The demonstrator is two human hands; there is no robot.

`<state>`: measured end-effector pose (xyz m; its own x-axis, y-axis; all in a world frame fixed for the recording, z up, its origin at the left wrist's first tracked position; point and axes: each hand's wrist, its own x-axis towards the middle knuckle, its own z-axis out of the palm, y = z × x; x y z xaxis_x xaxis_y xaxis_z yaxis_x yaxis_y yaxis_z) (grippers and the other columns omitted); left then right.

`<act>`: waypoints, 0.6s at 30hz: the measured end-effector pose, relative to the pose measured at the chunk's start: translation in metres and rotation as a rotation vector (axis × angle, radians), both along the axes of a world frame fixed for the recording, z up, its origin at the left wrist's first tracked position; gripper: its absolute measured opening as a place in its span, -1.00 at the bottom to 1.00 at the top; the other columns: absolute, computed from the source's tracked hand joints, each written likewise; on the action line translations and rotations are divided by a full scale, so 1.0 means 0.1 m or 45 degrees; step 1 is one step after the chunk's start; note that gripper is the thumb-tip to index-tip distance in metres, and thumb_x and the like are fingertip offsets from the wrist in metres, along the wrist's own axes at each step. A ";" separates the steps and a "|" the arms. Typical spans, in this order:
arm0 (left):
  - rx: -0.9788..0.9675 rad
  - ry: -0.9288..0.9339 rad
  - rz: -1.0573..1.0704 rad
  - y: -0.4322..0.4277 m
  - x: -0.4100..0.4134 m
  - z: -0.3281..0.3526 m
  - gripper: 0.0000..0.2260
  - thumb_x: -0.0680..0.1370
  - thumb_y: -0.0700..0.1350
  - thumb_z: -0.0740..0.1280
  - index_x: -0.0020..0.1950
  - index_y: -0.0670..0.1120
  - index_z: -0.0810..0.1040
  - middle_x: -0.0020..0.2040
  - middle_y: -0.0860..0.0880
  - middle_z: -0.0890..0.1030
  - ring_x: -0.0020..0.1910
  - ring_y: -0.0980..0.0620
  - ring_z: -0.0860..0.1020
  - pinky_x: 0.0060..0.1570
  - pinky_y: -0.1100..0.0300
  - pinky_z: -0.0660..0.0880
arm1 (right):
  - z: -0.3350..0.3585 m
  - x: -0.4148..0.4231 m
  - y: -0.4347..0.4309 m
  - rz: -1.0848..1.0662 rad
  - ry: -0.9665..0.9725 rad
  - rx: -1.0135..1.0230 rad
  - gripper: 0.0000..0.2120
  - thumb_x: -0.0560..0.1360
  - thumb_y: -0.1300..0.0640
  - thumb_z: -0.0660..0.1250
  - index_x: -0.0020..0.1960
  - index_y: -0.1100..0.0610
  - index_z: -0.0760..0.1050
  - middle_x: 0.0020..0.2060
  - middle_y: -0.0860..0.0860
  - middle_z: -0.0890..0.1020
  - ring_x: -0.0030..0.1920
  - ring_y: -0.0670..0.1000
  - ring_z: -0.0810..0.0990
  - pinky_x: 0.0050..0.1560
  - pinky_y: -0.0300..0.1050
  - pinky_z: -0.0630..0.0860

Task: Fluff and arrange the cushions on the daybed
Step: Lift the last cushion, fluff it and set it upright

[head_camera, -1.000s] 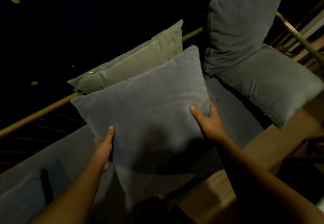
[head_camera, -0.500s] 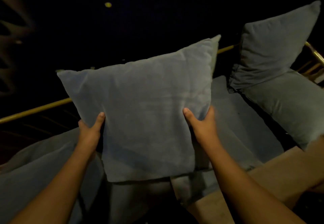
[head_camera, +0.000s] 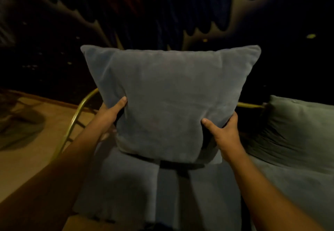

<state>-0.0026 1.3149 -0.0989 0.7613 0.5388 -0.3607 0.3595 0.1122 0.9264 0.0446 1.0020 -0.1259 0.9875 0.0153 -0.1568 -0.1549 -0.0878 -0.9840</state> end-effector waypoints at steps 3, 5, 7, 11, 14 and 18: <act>0.006 0.001 0.056 0.56 0.01 0.00 -0.59 0.46 0.17 0.35 0.27 0.16 0.38 0.07 0.18 0.57 -0.01 0.15 0.53 -0.16 0.11 0.47 | -0.04 0.23 0.58 0.088 -0.023 -0.043 -0.13 0.30 0.04 0.55 0.46 -0.03 0.13 0.39 -0.02 0.37 0.30 0.00 0.41 0.29 0.03 0.42; 0.062 -0.035 0.101 0.90 0.06 -0.01 -0.58 0.43 0.17 0.38 0.23 0.12 0.39 0.11 0.15 0.55 0.02 0.15 0.54 -0.10 0.11 0.51 | -0.10 0.36 0.92 0.106 -0.028 -0.063 -0.12 0.29 0.02 0.56 0.45 -0.03 0.14 0.39 -0.02 0.38 0.32 0.03 0.42 0.32 0.10 0.43; 0.099 -0.032 0.131 1.25 0.16 -0.07 -0.26 0.23 0.32 0.47 0.31 0.05 0.38 0.30 0.06 0.49 0.18 0.02 0.52 0.10 -0.04 0.53 | -0.19 0.45 1.24 0.110 -0.035 -0.074 -0.14 0.30 0.03 0.55 0.45 -0.02 0.14 0.35 -0.07 0.39 0.30 0.02 0.42 0.32 0.13 0.43; 0.155 -0.084 0.126 1.79 0.37 -0.26 -0.26 0.14 0.38 0.47 0.25 0.16 0.43 0.37 -0.01 0.46 0.25 -0.05 0.51 0.16 -0.10 0.52 | -0.38 0.60 1.76 0.107 -0.034 -0.058 -0.17 0.33 0.11 0.54 0.43 -0.04 0.12 0.25 -0.16 0.38 0.25 -0.06 0.42 0.25 0.01 0.48; 0.152 -0.064 0.099 2.01 0.56 -0.42 -0.31 0.26 0.29 0.46 0.32 0.13 0.37 0.32 0.01 0.50 0.22 -0.03 0.52 0.11 -0.03 0.54 | -0.59 0.72 2.02 0.105 -0.014 -0.071 -0.17 0.36 0.16 0.52 0.45 0.00 0.09 0.28 -0.13 0.35 0.25 -0.11 0.38 0.09 -0.35 0.44; 0.033 0.101 -0.043 2.15 0.61 -0.87 -0.40 0.48 0.00 0.39 0.46 0.06 0.21 0.32 0.02 0.44 0.22 -0.02 0.49 -0.09 0.16 0.52 | -0.92 0.80 2.24 0.186 0.152 -0.126 -0.09 0.34 0.12 0.53 0.50 0.02 0.03 0.45 0.00 0.29 0.35 -0.04 0.33 0.33 -0.05 0.37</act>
<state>0.0588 1.5300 -0.1855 0.7489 0.5230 -0.4070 0.4351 0.0753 0.8972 0.1247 1.2258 -0.2182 0.9502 0.1358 -0.2805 -0.2485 -0.2130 -0.9449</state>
